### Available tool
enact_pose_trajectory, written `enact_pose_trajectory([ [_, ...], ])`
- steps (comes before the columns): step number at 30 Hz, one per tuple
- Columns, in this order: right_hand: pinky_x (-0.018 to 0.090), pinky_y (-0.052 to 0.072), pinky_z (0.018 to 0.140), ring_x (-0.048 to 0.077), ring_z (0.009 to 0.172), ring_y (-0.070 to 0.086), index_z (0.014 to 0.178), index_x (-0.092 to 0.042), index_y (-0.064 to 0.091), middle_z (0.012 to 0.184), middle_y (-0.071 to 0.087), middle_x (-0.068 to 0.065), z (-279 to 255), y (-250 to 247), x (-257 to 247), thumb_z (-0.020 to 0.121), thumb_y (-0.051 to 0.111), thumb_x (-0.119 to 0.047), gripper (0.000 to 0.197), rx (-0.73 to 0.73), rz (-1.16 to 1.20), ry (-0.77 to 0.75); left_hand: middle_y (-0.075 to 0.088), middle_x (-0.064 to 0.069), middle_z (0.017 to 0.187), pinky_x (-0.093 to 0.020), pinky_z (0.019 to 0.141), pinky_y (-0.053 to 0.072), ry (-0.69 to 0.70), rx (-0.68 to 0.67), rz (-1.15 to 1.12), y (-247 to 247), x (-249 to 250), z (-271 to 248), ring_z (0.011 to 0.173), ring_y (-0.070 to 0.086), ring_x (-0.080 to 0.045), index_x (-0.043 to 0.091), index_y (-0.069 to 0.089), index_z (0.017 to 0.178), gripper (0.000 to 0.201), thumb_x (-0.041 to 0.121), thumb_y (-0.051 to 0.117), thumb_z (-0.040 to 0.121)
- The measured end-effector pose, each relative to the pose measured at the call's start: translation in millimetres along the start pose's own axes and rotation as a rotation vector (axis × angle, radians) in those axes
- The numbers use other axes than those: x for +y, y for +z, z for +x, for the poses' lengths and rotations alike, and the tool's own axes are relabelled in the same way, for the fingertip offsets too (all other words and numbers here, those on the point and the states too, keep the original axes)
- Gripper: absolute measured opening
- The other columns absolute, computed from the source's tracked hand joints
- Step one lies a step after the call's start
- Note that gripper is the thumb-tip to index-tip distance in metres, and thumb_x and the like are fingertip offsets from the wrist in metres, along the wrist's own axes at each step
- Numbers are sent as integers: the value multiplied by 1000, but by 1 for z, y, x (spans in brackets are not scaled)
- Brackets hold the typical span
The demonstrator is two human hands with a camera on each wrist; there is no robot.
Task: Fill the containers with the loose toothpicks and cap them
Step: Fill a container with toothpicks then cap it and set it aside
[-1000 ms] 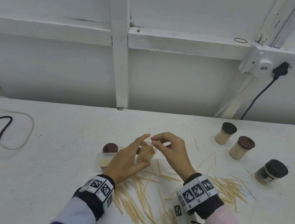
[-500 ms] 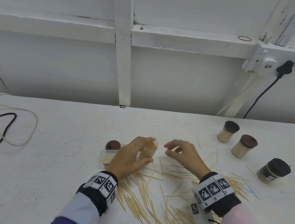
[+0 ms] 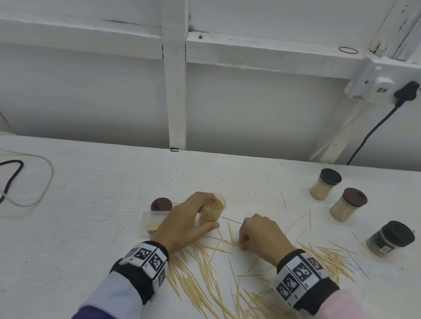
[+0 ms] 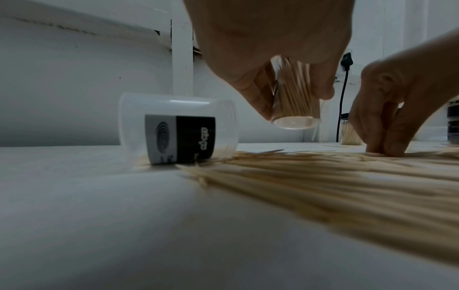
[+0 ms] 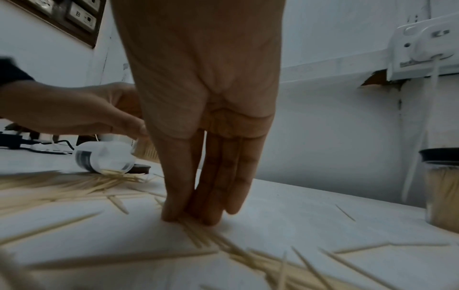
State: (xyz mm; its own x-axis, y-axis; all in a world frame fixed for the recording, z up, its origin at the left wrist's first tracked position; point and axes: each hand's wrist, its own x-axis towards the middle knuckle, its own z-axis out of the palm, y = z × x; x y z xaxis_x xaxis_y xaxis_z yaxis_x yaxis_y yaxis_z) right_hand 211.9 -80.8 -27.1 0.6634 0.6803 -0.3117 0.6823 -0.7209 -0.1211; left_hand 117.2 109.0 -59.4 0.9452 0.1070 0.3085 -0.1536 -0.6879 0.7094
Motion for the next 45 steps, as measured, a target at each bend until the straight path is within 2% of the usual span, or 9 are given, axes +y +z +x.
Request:
enact_pose_trajectory([
  [6,26,38,69,23,86,63,98,-19,70,104,65,3,-6,-2,-2,87,57,-15,18,20,-115,-38,58,12,118,-26,89,51,23,-1,-2,1,1,0,105,56,-2,22,54,121,45,31,76,83],
  [10,27,36,66,20,75,51,94,-14,66,96,63,3,-6,1,-3,85,57,-18,14,-48,-134,-46,56,16,114,-26,88,51,15,-6,0,1,1,0,101,54,3,25,54,117,43,31,77,82],
  [15,29,35,65,20,77,51,91,-13,59,92,58,2,-7,4,0,86,52,-21,11,-73,-132,-60,59,16,111,-34,87,53,-49,-25,-4,1,1,0,99,60,-7,28,47,113,46,36,78,80],
  [21,25,38,67,21,84,61,92,-17,67,97,65,1,-12,-1,8,86,55,-13,15,12,-71,-61,57,14,119,-30,90,54,-58,-41,-6,0,2,0,104,62,-8,37,38,124,60,36,78,80],
  [25,26,42,70,23,90,63,96,-18,69,102,66,2,-14,3,8,87,55,-12,18,29,-80,-56,54,17,119,-30,92,53,-48,-40,-12,-1,2,0,105,61,-9,36,39,129,63,34,78,80],
  [32,26,37,66,19,72,51,92,-15,67,93,63,2,-15,4,-2,82,57,-14,14,4,-126,-19,53,17,119,-31,92,53,-59,-48,5,0,2,0,106,61,-8,34,38,130,65,34,78,80],
  [35,27,38,64,20,73,55,89,-12,65,88,63,2,-14,5,-2,79,59,-18,13,-17,-125,-7,54,16,120,-32,92,53,-68,-50,3,-1,2,0,106,61,-8,35,38,130,65,34,79,79],
  [42,22,37,64,13,80,58,83,-23,57,83,57,-10,-15,-6,11,83,62,-22,5,-9,139,-46,55,13,123,-32,94,53,-85,-56,6,-1,3,0,108,60,-9,33,38,132,66,33,79,80],
  [45,12,39,57,-1,64,58,79,-24,63,73,61,-13,-13,-17,18,83,69,-12,15,16,393,-93,56,11,125,-33,95,52,-86,-55,5,0,3,0,109,61,-10,33,38,133,67,33,79,80],
])
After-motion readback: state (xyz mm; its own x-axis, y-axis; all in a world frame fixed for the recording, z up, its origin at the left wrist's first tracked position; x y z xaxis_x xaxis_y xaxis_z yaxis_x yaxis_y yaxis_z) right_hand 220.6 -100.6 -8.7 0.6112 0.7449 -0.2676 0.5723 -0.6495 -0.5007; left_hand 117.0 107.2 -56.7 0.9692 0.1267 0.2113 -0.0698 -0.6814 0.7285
